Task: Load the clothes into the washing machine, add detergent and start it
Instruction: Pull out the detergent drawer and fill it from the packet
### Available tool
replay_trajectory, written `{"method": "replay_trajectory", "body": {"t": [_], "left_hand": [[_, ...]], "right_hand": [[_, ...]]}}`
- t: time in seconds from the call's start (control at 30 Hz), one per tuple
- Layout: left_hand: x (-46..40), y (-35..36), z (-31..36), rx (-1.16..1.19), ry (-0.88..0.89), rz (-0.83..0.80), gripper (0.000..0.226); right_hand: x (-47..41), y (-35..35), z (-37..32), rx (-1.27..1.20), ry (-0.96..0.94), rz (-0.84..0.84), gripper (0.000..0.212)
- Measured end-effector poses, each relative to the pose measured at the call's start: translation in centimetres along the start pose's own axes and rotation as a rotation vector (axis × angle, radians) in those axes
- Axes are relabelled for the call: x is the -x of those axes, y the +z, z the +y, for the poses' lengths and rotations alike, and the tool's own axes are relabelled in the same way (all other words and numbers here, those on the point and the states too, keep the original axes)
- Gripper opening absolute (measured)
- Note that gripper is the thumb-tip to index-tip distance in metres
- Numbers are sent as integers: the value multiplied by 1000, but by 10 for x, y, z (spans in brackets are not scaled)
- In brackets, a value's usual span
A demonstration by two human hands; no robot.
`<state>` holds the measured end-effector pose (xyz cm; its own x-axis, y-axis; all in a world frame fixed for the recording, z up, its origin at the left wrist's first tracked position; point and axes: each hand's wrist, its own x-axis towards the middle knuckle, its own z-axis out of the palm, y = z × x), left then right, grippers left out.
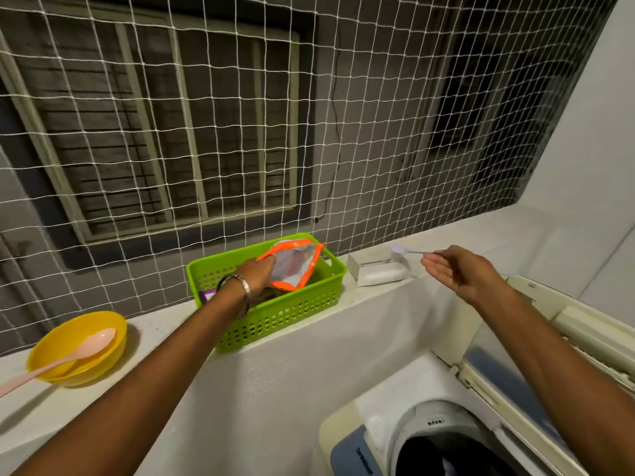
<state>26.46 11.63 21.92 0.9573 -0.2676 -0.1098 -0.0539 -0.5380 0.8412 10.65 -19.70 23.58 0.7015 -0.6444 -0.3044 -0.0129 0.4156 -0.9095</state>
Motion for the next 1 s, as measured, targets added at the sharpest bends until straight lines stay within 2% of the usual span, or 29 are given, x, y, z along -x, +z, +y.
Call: {"method": "replay_trajectory", "body": {"t": [0.13,0.3,0.37,0.53,0.67,0.8,0.93,1.0], "left_hand": [[1,0,1,-42,4,17,42],[3,-1,1,-8,2,15,42],[4,-2,1,2,4,10,39],[6,-4,3,39,0,-9,37],[8,-5,4,43,-5,-10,21],[9,-5,3,30,-6,-14,22],[7,-5,2,32,-9,-21,36],[7,-5,1,37,-13,-28,32]], "right_hand": [[-11,-3,9,105,-85,82,15],[-23,0,26,285,-317,192,19],[-25,0,34,410,-411,238,19],[-31,-5,49,767,-702,215,17],[-32,-9,57,1015,-894,258,17],[-29,-12,60,1059,-973,248,18],[-28,-12,63,1097,-1007,240,18],[-30,-14,66,1129,-1003,232,17]]}}
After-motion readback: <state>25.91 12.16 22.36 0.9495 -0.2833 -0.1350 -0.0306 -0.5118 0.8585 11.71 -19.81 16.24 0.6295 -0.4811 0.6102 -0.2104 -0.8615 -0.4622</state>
